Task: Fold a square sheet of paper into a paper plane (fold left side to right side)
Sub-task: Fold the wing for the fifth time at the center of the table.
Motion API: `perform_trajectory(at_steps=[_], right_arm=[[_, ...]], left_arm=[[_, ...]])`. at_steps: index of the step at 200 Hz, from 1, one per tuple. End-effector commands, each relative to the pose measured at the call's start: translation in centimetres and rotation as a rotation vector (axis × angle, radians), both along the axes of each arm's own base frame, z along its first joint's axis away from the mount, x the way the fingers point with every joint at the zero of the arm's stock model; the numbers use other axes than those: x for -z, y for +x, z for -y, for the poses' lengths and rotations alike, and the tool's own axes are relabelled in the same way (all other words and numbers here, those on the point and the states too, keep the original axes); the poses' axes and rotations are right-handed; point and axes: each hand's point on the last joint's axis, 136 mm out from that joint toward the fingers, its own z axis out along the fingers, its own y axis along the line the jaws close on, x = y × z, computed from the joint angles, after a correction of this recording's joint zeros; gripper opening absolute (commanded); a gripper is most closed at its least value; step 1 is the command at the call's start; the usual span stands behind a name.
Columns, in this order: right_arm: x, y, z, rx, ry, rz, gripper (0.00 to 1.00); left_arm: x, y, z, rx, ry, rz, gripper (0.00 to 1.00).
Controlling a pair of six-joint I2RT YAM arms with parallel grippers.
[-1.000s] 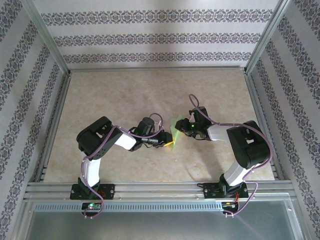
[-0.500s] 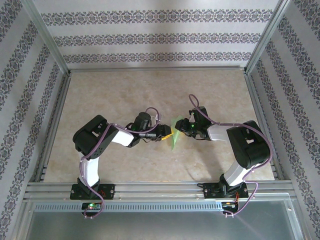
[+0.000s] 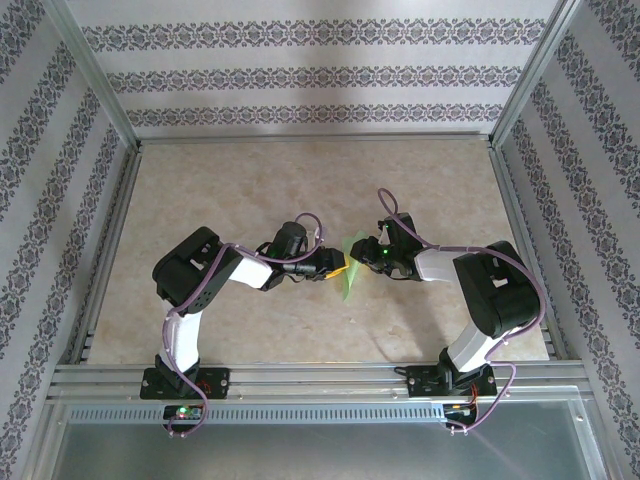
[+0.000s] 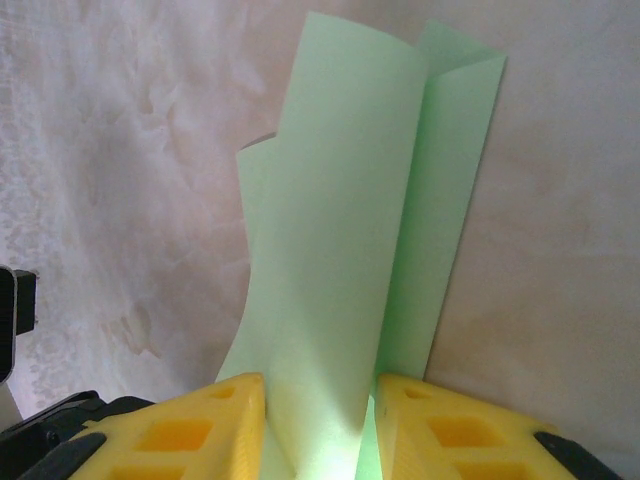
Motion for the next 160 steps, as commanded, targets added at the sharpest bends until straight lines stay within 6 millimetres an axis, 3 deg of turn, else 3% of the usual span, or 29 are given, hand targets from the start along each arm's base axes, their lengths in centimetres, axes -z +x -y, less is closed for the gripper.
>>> perform_trajectory(at_steps=[1, 59, 117, 160], right_arm=[[1.8, -0.6, 0.2, -0.001, -0.056, -0.042, 0.36], [1.9, -0.6, 0.1, -0.005, -0.06, -0.045, 0.36], [1.9, -0.8, 0.1, -0.009, -0.069, -0.05, 0.36], [1.9, -0.9, 0.2, -0.012, -0.076, -0.049, 0.36]], left_arm=[[0.5, 0.5, -0.3, 0.001, 0.032, 0.012, 0.33], [0.5, 0.5, -0.1, 0.01, 0.038, 0.017, 0.33], [0.5, 1.0, 0.1, 0.015, 0.059, 0.027, 0.17], [1.6, 1.1, -0.5, 0.01, 0.127, 0.024, 0.07]])
